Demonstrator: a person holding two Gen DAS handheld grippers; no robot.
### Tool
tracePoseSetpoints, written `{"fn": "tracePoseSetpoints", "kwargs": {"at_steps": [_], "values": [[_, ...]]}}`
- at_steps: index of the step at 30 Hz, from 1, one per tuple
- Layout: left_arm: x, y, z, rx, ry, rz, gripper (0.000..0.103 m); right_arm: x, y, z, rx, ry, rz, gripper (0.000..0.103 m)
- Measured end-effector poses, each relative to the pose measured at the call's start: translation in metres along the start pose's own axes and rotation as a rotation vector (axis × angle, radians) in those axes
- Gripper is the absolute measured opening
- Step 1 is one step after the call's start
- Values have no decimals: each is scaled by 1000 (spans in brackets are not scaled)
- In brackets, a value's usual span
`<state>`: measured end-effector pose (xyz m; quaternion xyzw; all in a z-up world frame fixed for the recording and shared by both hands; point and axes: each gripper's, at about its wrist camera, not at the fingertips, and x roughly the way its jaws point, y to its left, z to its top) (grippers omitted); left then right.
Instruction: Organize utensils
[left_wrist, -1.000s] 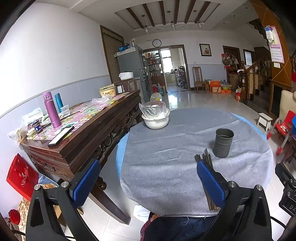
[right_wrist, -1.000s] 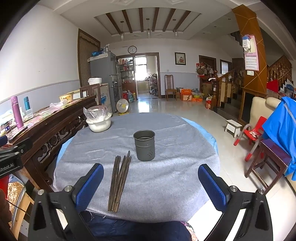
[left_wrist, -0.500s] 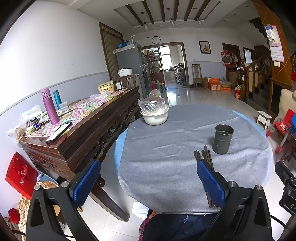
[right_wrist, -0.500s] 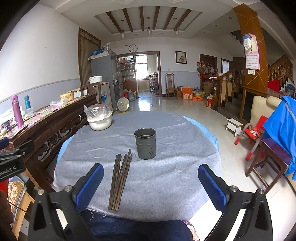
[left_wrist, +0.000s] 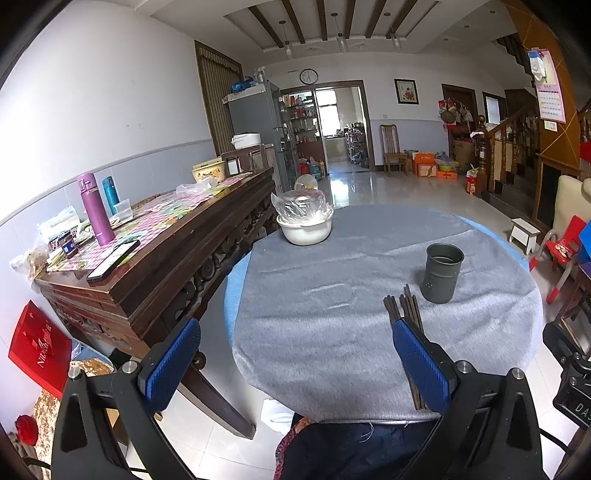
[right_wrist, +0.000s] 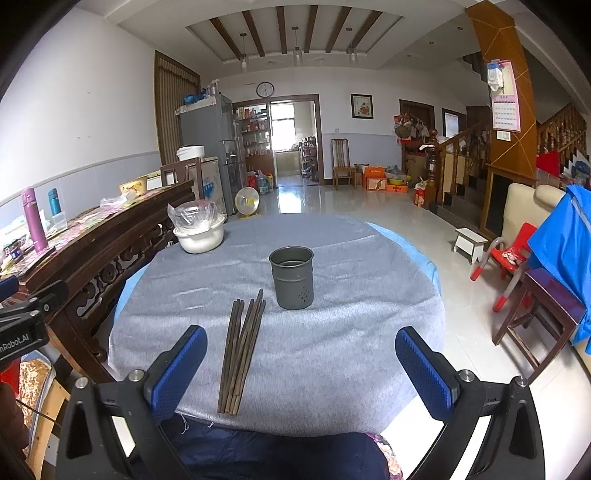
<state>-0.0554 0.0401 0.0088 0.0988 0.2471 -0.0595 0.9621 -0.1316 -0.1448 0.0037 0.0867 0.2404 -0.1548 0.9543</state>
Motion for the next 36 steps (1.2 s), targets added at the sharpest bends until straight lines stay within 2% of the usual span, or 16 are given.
{"fn": "tracePoseSetpoints", "kwargs": {"at_steps": [20, 29, 31, 36], "values": [[3, 1, -3, -16, 17, -19, 103, 5, 5, -3, -9, 11, 8, 103], [14, 1, -7, -17, 41, -36, 103, 21, 5, 1, -21, 35, 30, 103], [24, 0, -6, -15, 62, -57, 103, 36, 4, 5, -26, 74, 74, 103], [75, 3, -4, -55, 205, -183, 103, 98, -2, 13, -7, 236, 233, 103]]}}
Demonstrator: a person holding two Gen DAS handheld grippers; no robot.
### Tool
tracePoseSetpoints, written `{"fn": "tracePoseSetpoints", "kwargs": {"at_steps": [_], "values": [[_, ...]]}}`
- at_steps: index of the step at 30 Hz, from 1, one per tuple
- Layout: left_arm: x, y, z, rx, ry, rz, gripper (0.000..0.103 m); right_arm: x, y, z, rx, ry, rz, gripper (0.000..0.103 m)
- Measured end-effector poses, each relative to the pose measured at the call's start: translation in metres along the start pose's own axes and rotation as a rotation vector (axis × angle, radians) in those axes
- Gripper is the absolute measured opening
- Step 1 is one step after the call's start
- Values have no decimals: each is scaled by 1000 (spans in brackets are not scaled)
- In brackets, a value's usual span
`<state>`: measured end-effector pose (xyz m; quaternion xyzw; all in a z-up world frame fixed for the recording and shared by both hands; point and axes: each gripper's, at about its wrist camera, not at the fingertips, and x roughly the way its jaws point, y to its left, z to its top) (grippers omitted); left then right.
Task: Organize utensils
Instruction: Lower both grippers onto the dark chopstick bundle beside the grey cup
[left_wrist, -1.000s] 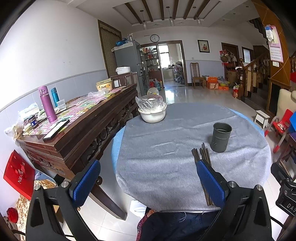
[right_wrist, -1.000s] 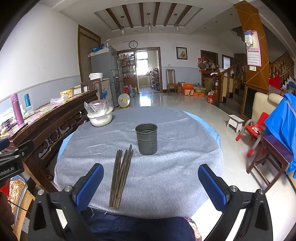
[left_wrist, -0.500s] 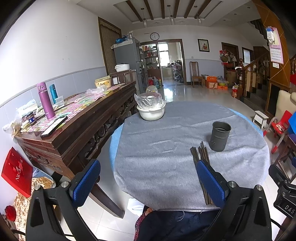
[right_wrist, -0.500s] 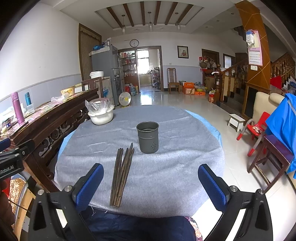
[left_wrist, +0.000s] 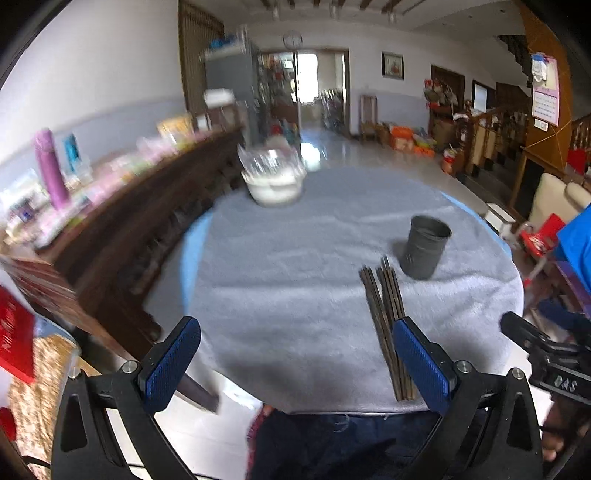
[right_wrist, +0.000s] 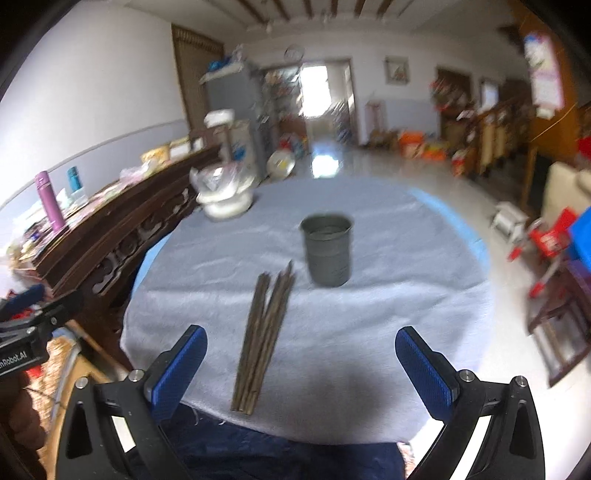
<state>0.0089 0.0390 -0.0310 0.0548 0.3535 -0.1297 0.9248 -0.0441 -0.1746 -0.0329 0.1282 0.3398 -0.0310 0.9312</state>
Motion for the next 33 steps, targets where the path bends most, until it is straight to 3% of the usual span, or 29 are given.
{"fn": "tracePoseSetpoints", "kwargs": {"at_steps": [4, 7, 9, 11, 16, 19, 24, 33], "values": [[43, 11, 5, -44, 99, -55, 103, 55, -26, 12, 104, 137, 102, 103], [78, 19, 6, -93, 177, -96, 103, 90, -39, 17, 179, 178, 167, 98], [104, 21, 8, -118, 230, -120, 103, 112, -43, 19, 205, 211, 174, 84], [126, 18, 11, -131, 265, -146, 98, 132, -43, 21, 231, 255, 206, 59], [169, 2, 22, -124, 354, -254, 59, 186, -38, 22, 264, 335, 223, 38], [190, -6, 29, -122, 400, -304, 47, 207, -41, 21, 308, 352, 215, 30], [217, -24, 34, -121, 471, -365, 37, 231, -47, 18, 383, 386, 211, 27], [249, -41, 31, -133, 583, -392, 37, 233, -42, 25, 332, 381, 162, 21]]}}
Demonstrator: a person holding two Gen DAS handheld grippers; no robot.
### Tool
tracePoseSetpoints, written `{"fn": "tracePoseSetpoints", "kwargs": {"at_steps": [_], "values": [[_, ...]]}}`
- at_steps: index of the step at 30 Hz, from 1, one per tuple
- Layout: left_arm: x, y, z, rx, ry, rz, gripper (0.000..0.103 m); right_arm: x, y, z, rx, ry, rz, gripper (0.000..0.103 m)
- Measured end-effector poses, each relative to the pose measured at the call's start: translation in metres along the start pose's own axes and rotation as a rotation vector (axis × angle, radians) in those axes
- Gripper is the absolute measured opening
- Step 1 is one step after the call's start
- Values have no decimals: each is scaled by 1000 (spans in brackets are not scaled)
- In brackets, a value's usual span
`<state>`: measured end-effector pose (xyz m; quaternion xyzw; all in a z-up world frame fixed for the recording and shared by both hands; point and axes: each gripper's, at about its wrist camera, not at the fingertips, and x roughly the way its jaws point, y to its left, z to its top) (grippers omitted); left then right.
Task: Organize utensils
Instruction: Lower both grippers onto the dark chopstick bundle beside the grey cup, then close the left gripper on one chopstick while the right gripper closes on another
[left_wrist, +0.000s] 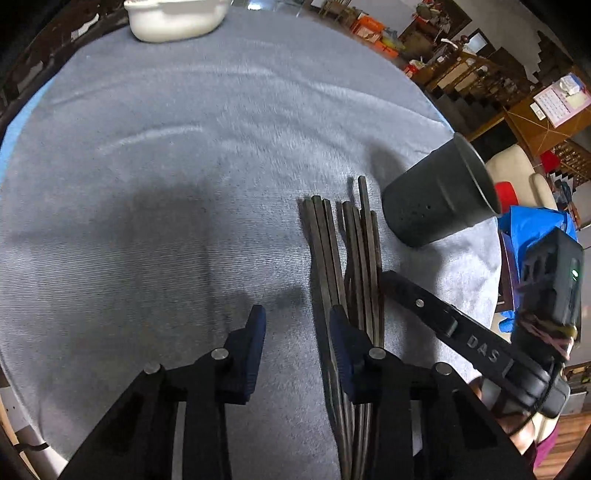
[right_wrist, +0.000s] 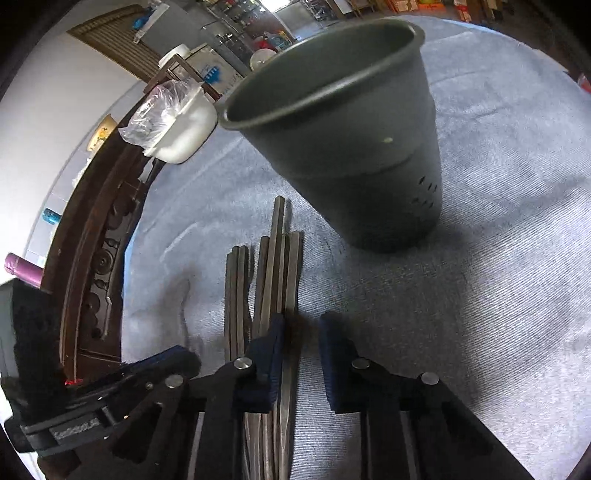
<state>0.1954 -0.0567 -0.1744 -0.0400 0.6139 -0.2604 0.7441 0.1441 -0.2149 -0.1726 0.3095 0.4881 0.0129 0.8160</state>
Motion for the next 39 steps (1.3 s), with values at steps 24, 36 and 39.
{"fn": "tracePoseSetpoints", "kwargs": {"at_steps": [24, 36, 39], "values": [[27, -16, 13, -11, 45, 40, 36, 6, 2, -3, -17, 2, -5, 20], [26, -4, 12, -54, 61, 43, 33, 9, 15, -1, -78, -19, -94, 23], [26, -5, 12, -55, 60, 52, 33, 8, 13, -2, -85, -31, -91, 22]]}}
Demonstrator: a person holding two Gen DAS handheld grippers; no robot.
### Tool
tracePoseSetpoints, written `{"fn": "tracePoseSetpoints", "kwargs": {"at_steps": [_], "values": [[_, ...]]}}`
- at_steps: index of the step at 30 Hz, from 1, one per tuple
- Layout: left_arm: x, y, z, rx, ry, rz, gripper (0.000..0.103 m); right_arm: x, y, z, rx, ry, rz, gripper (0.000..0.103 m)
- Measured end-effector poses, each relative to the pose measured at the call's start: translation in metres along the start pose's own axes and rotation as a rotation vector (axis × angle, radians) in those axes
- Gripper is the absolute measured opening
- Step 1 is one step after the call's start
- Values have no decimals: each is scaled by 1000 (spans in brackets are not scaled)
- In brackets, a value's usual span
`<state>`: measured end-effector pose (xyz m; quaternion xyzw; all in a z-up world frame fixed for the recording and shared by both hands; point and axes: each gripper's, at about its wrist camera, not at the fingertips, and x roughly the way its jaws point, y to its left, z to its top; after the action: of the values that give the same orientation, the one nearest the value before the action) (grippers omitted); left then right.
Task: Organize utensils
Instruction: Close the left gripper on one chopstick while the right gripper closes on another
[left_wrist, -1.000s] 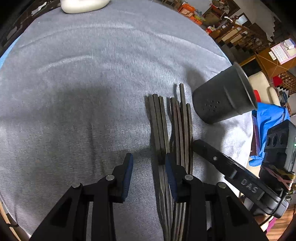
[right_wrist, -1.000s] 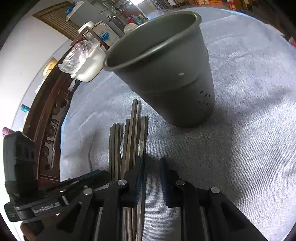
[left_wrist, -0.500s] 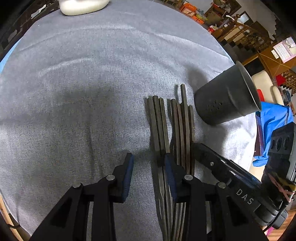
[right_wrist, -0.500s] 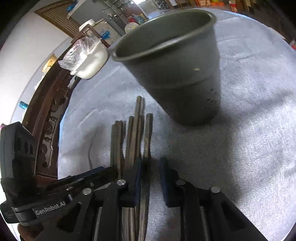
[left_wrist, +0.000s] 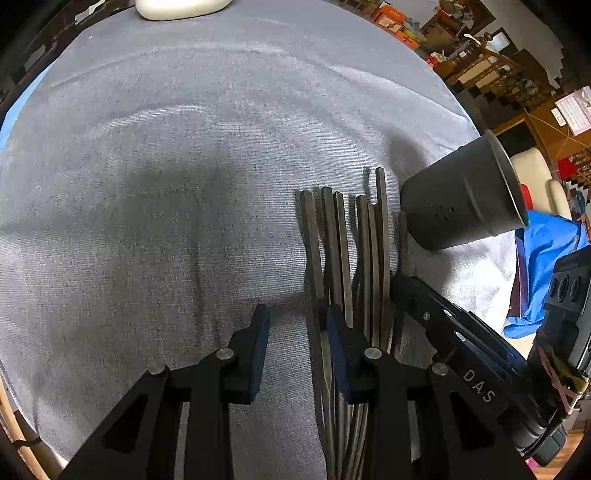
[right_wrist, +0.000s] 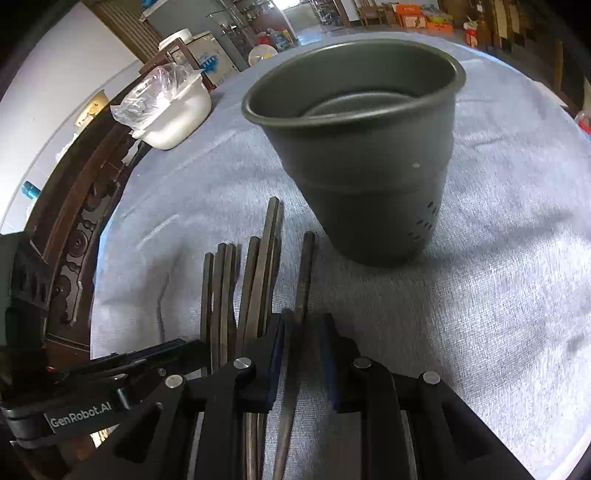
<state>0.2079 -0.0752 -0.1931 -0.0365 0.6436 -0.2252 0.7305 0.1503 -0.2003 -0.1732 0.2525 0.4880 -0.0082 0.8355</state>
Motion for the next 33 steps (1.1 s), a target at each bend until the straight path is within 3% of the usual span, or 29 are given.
{"fn": "tracePoseSetpoints", "kwargs": {"at_steps": [4, 12, 17, 24, 26, 27, 33], "values": [[-1, 5, -2, -29, 2, -7, 32, -2, -6, -1, -3, 7, 1, 16], [-8, 22, -5, -49, 38, 18, 31, -7, -11, -2, -7, 51, 3, 20], [-7, 29, 8, -109, 51, 11, 32, -1, -2, 7, -22, 68, -58, 20], [-2, 47, 30, -191, 48, 1, 31, 5, 12, 10, -112, 28, -116, 16], [-2, 48, 33, -201, 39, 6, 21, 4, 11, 10, -122, 28, -104, 10], [-2, 48, 34, -201, 40, 0, 11, 3, 9, 10, -117, 23, -94, 10], [-16, 53, 38, -212, -8, -10, 8, -25, 16, 11, -146, -71, 7, 9]]}}
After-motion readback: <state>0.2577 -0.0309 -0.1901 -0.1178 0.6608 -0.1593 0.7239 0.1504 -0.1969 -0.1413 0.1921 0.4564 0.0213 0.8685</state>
